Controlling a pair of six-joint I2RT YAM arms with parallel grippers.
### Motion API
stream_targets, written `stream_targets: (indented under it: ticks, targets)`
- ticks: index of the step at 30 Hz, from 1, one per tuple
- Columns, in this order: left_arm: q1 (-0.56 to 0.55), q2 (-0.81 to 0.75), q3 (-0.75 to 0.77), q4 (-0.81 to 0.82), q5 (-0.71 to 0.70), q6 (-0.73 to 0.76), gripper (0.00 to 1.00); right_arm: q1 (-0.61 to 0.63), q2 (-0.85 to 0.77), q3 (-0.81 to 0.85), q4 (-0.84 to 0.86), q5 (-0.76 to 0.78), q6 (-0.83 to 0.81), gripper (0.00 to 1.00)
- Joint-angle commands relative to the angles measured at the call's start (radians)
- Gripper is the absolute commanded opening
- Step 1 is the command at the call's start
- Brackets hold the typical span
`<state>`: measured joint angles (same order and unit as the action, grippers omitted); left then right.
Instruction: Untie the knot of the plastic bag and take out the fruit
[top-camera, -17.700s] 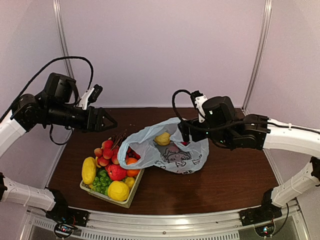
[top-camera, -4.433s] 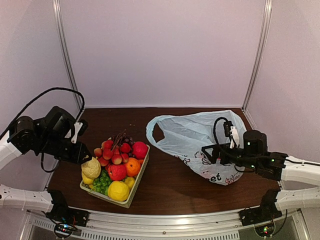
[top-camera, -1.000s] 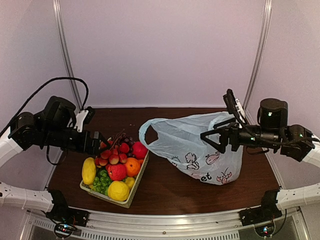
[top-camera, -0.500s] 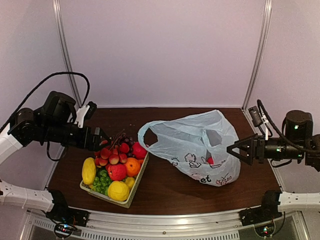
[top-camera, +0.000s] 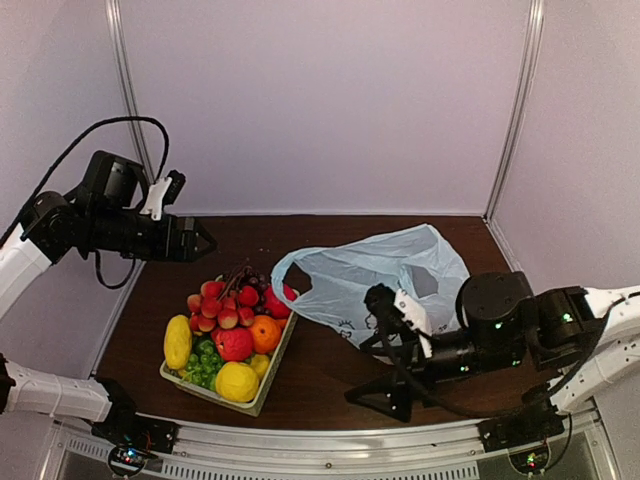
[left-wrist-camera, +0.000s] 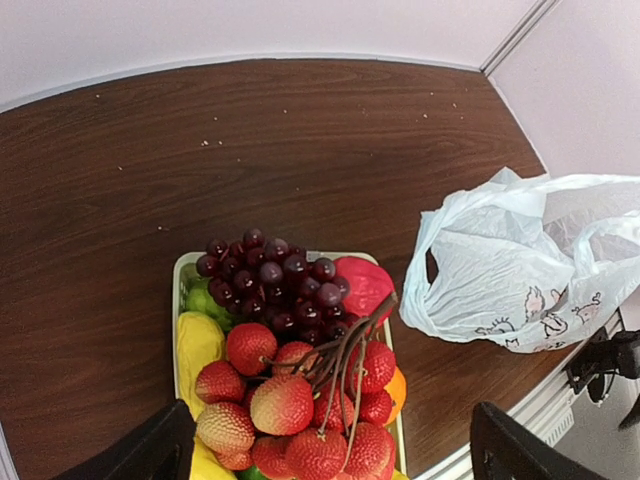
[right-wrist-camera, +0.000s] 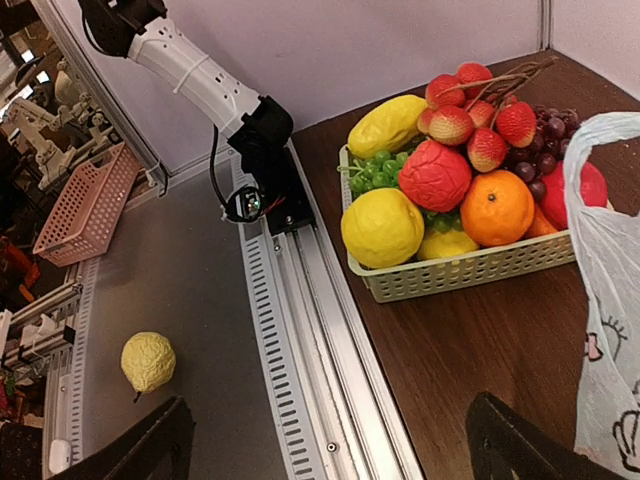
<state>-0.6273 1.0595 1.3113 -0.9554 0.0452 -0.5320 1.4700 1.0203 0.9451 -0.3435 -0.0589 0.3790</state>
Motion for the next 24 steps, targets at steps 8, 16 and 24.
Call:
stream_targets:
  ticks: [8,16,24]
  targets:
    - [0.109,-0.007,-0.03,0.114,0.061,0.074,0.97,0.359,0.606,0.2,0.339,0.114,-0.149,0.97]
    - [0.114,-0.067,-0.125,0.187,0.06,0.076,0.98,0.434,0.856,0.327,0.362,0.049,-0.174,0.99]
    - [0.115,-0.098,-0.177,0.212,0.073,0.078,0.97,0.45,1.043,0.5,0.288,-0.078,-0.204,0.99]
